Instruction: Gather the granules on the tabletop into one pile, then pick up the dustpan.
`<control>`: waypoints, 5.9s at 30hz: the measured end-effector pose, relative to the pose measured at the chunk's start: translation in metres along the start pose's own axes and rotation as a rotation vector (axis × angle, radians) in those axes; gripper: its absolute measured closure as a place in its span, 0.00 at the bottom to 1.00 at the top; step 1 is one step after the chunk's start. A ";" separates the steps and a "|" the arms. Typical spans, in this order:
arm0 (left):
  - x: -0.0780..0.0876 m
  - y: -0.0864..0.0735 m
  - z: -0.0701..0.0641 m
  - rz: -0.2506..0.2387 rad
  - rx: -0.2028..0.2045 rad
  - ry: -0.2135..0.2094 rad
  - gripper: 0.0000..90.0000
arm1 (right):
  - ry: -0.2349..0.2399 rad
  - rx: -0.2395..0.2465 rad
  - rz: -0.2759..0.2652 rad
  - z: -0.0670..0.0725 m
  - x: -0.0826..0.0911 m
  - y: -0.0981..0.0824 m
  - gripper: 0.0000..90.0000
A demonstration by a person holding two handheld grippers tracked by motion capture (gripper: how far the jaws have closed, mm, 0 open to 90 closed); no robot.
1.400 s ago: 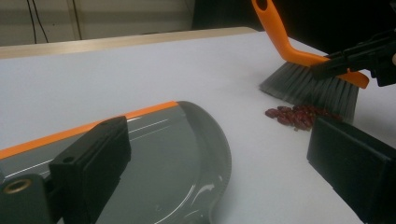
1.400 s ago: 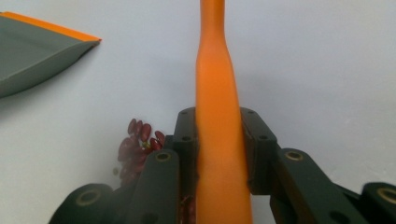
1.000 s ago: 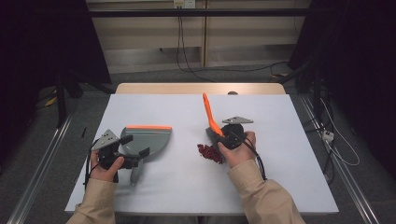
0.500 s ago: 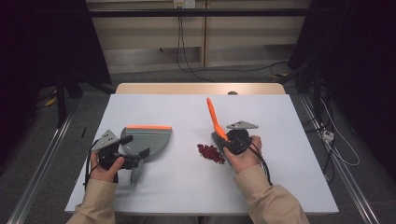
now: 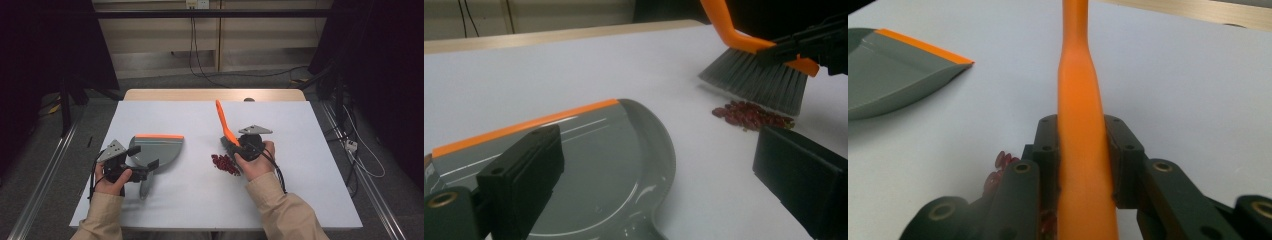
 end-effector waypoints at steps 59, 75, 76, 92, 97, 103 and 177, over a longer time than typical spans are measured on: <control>0.006 -0.032 -0.004 0.319 0.043 0.255 0.19 | 0.073 -0.010 -0.039 -0.039 0.029 -0.005 0.79; -0.017 -0.030 -0.010 0.435 0.078 0.299 0.63 | 0.075 0.000 -0.039 -0.036 0.030 -0.006 0.79; -0.017 -0.030 -0.007 0.432 0.081 0.304 0.66 | 0.075 0.002 -0.040 -0.036 0.030 -0.006 0.79; 0.002 -0.012 0.005 0.333 0.024 0.243 0.70 | 0.079 -0.002 -0.055 -0.039 0.032 -0.006 0.79; 0.012 -0.008 0.001 0.334 -0.031 0.183 0.70 | 0.085 -0.001 -0.061 -0.040 0.033 -0.005 0.79; 0.019 -0.011 -0.003 0.346 -0.063 0.097 0.70 | 0.083 -0.002 -0.058 -0.041 0.032 -0.006 0.79; -0.010 -0.036 -0.060 0.506 -0.285 -0.266 0.69 | 0.025 0.027 -0.011 -0.047 0.017 -0.012 0.79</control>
Point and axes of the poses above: each handheld gripper's, and its own axes: x roughly backward along the jaws, y roughly out of its top, z roughly to its left, the point moved 4 cm from there along -x, roughly forward along the jaws, and after that the axes turned 6 degrees about y, right-handed, at the moved point
